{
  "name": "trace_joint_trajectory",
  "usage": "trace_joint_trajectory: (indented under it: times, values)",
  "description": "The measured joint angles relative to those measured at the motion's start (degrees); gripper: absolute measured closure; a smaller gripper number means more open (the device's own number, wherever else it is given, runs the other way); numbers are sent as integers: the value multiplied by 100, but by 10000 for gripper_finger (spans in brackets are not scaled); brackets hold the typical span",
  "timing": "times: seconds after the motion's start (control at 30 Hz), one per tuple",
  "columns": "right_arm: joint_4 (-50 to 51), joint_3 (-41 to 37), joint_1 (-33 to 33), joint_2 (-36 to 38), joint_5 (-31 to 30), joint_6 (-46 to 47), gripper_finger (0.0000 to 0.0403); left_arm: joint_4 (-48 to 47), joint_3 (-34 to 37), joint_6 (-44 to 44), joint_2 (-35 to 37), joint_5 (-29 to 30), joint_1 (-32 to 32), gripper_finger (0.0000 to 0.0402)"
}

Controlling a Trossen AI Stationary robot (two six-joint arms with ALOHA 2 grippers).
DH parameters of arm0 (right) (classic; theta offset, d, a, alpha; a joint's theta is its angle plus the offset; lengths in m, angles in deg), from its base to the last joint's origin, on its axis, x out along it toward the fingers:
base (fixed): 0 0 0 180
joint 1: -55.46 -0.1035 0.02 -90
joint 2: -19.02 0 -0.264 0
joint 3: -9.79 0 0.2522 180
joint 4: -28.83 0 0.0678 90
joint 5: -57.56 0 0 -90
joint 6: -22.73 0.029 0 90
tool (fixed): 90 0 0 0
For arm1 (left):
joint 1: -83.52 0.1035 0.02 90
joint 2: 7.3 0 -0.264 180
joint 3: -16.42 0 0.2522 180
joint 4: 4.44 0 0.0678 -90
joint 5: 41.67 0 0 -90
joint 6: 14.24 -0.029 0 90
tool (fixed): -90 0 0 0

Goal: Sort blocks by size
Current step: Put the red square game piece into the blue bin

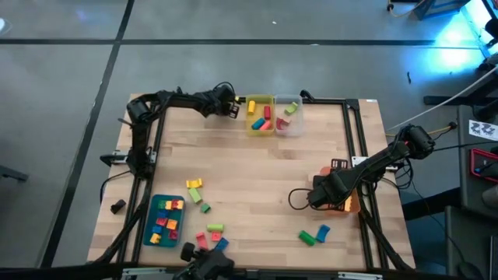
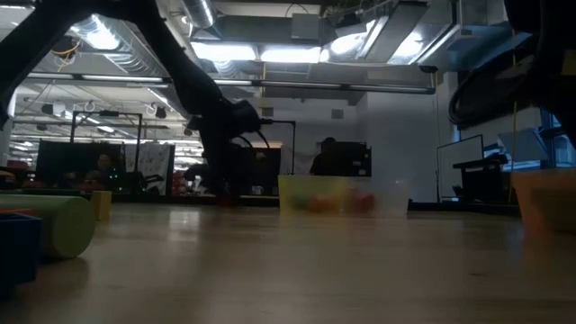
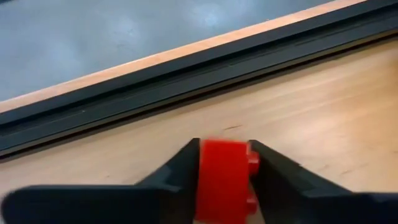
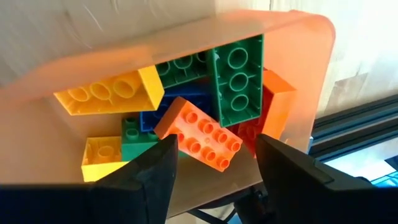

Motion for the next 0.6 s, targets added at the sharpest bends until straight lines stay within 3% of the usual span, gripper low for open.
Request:
trace_joint_trajectory:
  times: [0.1, 0.37, 0.6]
  values:
    - [-23, 0, 0, 0, -2, 0, 187, -48, 10, -15, 132, -367, 11, 326]
    - [-94, 0, 0, 0, -2, 0, 187, -375, 22, -38, 1073, -1828, -36, 326]
    - [-254, 0, 1, -2, 0, 0, 187, -2031, 17, -29, 2345, -3145, -526, 326]
